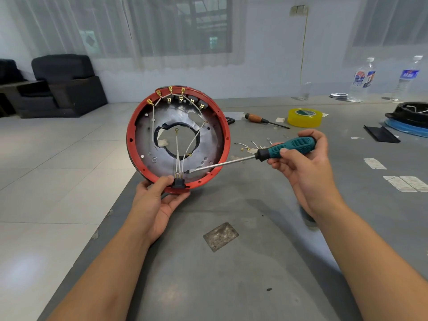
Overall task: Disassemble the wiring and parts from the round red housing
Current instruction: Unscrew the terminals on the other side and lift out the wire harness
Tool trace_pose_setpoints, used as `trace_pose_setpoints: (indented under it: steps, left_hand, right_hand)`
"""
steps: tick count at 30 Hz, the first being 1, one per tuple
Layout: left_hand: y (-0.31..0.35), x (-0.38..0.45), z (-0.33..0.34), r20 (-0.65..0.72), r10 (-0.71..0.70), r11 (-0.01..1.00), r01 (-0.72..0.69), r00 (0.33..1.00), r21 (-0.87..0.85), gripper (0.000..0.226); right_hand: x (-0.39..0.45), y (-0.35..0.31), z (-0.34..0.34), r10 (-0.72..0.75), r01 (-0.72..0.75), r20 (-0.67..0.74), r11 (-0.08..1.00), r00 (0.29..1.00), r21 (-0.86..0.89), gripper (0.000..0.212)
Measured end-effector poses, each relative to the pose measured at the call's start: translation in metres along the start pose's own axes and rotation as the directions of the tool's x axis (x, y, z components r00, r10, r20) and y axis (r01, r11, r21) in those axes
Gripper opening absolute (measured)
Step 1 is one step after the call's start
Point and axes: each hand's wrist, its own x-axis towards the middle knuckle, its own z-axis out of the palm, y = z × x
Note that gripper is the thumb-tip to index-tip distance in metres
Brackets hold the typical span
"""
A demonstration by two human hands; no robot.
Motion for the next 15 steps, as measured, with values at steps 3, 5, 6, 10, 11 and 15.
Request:
trace_pose_setpoints:
  steps: [3, 5, 6, 10, 11, 15]
  left_hand:
    - [-0.0005, 0.0007, -0.0013, 0.012, 0.004, 1.000, -0.004, 1.000, 0.016, 0.040]
    - [-0.0008, 0.0012, -0.0017, 0.025, 0.008, 1.000, -0.008, 1.000, 0.023, 0.040]
    - [-0.0010, 0.0011, -0.0019, 0.030, 0.008, 1.000, -0.009, 1.000, 0.026, 0.041]
    - [-0.0007, 0.0006, -0.0015, 0.049, 0.011, 1.000, -0.013, 0.999, 0.026, 0.051]
    - [-0.0007, 0.0005, -0.0016, 0.051, 0.014, 1.000, -0.015, 0.999, 0.025, 0.052]
    - [-0.0016, 0.0019, -0.0022, 0.044, 0.014, 1.000, -0.015, 0.999, 0.025, 0.044]
  right_hand:
    - [-0.0006, 0.0002, 0.0019, -0.022, 0.022, -0.008, 0.999, 1.000, -0.033, 0.044]
    - [-0.0015, 0.0011, 0.0030, -0.018, 0.018, 0.001, 0.998, 1.000, -0.063, 0.045]
    - [-0.0020, 0.0014, 0.0033, -0.014, 0.014, 0.006, 0.997, 1.000, -0.075, 0.045]
    - [-0.0031, 0.0017, 0.0055, 0.003, -0.002, 0.012, 0.997, 1.000, -0.081, 0.045]
    - [-0.0036, 0.0017, 0.0063, 0.007, -0.007, 0.011, 0.997, 1.000, -0.083, 0.044]
    - [-0.0049, 0.0030, 0.0079, 0.022, -0.021, 0.010, 0.996, 1.000, -0.085, 0.043]
